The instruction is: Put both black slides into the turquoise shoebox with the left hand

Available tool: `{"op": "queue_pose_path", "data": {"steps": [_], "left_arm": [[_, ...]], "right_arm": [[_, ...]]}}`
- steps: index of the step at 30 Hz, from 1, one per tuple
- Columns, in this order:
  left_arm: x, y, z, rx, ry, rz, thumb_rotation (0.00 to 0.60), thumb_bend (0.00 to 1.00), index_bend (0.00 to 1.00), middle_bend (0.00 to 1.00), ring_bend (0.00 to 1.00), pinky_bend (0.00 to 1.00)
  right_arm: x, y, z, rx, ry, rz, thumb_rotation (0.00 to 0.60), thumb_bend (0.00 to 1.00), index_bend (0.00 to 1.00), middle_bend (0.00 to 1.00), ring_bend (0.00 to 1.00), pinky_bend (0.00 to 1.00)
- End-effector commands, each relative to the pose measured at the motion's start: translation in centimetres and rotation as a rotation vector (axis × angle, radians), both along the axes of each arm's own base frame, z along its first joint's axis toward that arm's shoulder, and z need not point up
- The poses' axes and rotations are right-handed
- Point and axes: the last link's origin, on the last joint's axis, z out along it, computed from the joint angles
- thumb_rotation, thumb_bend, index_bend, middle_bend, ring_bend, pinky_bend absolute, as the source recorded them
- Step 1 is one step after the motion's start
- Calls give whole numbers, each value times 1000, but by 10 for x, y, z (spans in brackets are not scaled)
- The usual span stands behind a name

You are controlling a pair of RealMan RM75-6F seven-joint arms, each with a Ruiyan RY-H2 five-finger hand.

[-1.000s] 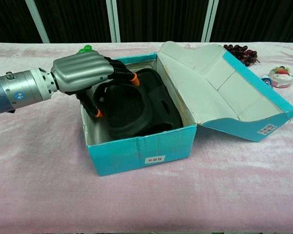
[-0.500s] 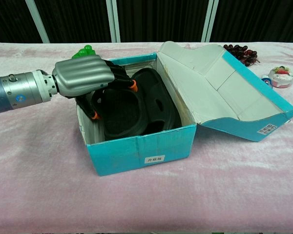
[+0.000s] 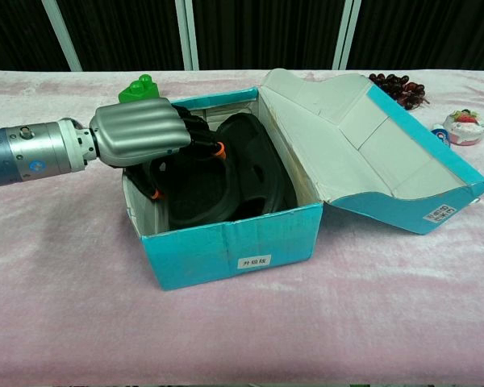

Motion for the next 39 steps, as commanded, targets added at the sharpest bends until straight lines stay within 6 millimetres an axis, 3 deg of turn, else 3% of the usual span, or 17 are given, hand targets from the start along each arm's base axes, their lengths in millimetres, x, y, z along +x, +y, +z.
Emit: {"op": "queue_pose_path", "data": {"steps": [1, 11, 20, 39], "left_arm": [[-2, 0, -2, 5, 31, -9, 600, 277, 274, 340, 193, 297], [-3, 0, -5, 9, 42, 27, 600, 170, 230, 275, 162, 272], [3, 2, 3, 27, -13, 53, 600, 101, 110, 110, 51, 187], [12, 2, 23, 30, -106, 104, 600, 46, 73, 63, 0, 142]], "right_arm": [[0, 0, 0, 0, -3, -2, 600, 140, 0, 41, 121, 150], [0, 0, 1, 1, -5, -4, 600, 141, 0, 41, 121, 150], [0, 0, 0, 2, -6, -6, 600, 141, 0, 42, 121, 150], [1, 0, -1, 9, -10, -11, 600, 141, 0, 43, 121, 150]]}}
